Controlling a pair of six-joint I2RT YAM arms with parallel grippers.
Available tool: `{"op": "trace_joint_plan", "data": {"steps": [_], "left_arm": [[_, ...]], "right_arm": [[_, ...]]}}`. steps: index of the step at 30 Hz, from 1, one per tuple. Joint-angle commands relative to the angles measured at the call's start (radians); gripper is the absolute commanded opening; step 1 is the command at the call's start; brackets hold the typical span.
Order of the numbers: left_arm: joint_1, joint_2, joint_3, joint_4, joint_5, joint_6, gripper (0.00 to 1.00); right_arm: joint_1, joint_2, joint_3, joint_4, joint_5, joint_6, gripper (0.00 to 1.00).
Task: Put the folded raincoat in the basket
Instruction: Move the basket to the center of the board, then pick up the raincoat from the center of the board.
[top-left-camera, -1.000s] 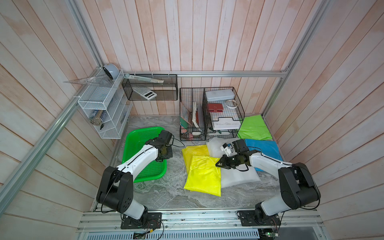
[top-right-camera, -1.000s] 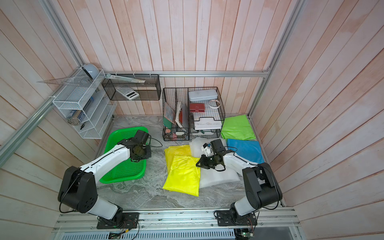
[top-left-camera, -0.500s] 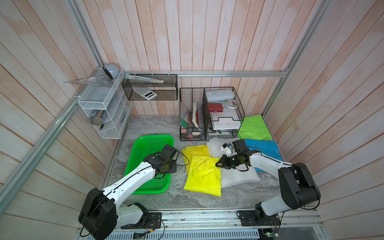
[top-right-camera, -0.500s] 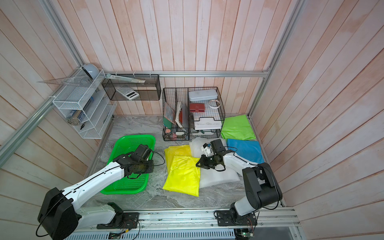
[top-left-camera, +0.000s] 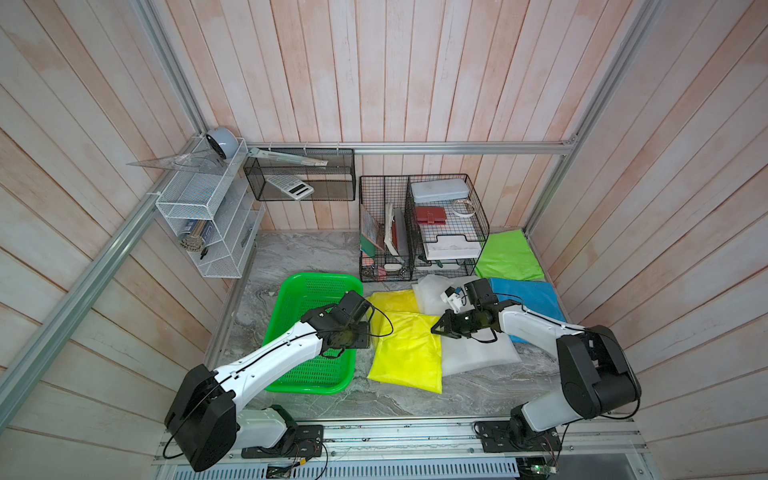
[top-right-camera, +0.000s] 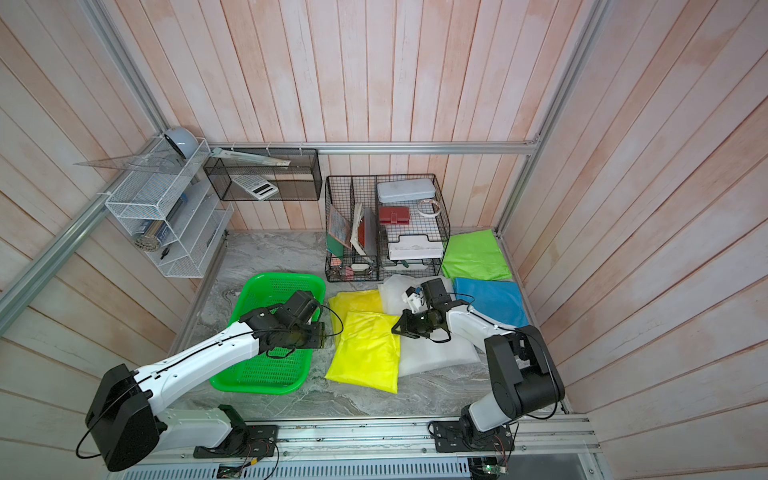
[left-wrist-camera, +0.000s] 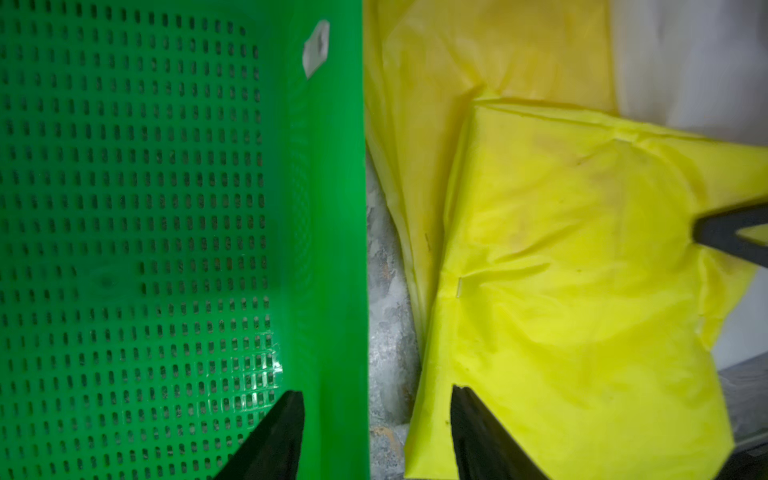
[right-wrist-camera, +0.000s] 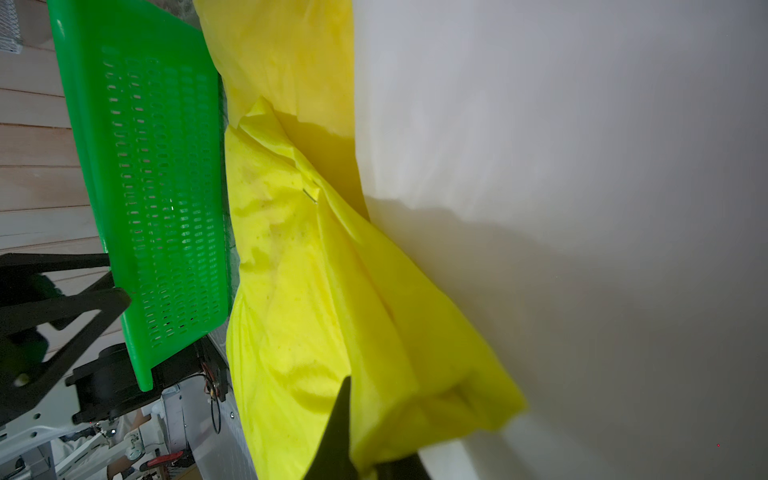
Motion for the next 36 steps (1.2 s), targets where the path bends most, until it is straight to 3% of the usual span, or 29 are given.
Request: {"op": "trace_joint_plan", "data": {"steps": [1, 7, 19, 36], "left_arm": [[-0.001, -0.04, 0.073, -0.035, 0.058, 0.013, 0.61], [-0.001, -0.06, 0.081, 0.142, 0.29, -0.025, 0.61], [-0.026, 0.198, 0.08, 0.142, 0.123, -0.095, 0.56], [-0.087, 0.258, -0.003, 0.195, 0.113, -0.193, 0.55]], "right_arm": [[-0.003, 0.006, 0.005, -0.023, -0.013, -0.015, 0.09], [-0.003, -0.003, 0.017, -0.036, -0.019, -0.021, 0.08], [-0.007, -0.029, 0.022, -0.074, 0.028, -0.042, 0.08], [-0.043, -0.029, 0.018, -0.083, 0.048, -0.057, 0.08]]}}
